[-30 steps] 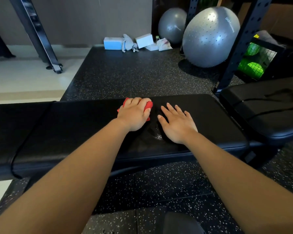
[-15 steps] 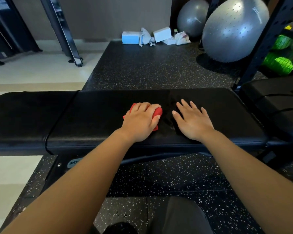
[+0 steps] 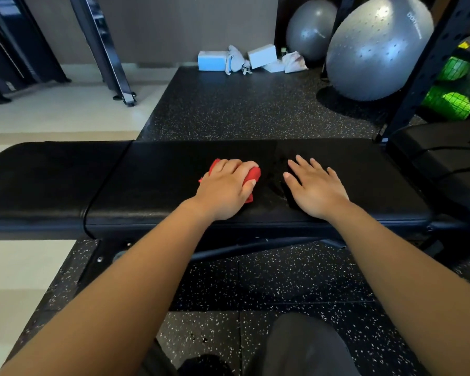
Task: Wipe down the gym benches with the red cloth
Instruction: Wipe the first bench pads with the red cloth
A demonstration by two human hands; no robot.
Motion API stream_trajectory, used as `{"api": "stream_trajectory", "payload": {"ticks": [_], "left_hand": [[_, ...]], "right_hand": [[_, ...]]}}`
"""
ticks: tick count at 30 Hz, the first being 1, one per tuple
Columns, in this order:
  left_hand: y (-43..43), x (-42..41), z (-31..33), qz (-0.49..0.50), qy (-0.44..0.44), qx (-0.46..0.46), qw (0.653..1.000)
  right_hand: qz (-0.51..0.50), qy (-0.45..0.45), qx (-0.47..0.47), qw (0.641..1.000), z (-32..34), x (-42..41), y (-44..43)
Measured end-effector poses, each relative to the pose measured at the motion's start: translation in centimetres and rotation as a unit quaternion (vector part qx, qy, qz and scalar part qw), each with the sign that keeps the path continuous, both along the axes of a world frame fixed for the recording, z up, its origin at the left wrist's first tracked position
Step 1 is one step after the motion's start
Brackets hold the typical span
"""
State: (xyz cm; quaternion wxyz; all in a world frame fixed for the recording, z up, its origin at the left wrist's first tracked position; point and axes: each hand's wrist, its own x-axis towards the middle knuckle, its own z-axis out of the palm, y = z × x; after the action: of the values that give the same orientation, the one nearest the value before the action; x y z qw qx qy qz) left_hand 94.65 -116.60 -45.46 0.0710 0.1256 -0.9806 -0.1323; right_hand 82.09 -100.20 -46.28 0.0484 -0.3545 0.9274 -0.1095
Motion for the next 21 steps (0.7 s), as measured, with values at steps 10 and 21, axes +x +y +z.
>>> {"api": "stream_trajectory", "payload": {"ticks": [10, 21], "left_hand": [[-1.3, 7.5, -0.9, 0.015, 0.049, -0.051, 0.997], [2.3, 4.1, -1.6, -0.032, 0.092, -0.077, 0.992]], "right_hand": [[0.006, -0.004, -0.001, 1.000, 0.1, 0.0, 0.2], [0.003, -0.005, -0.022, 1.000, 0.0, -0.1, 0.0]]}}
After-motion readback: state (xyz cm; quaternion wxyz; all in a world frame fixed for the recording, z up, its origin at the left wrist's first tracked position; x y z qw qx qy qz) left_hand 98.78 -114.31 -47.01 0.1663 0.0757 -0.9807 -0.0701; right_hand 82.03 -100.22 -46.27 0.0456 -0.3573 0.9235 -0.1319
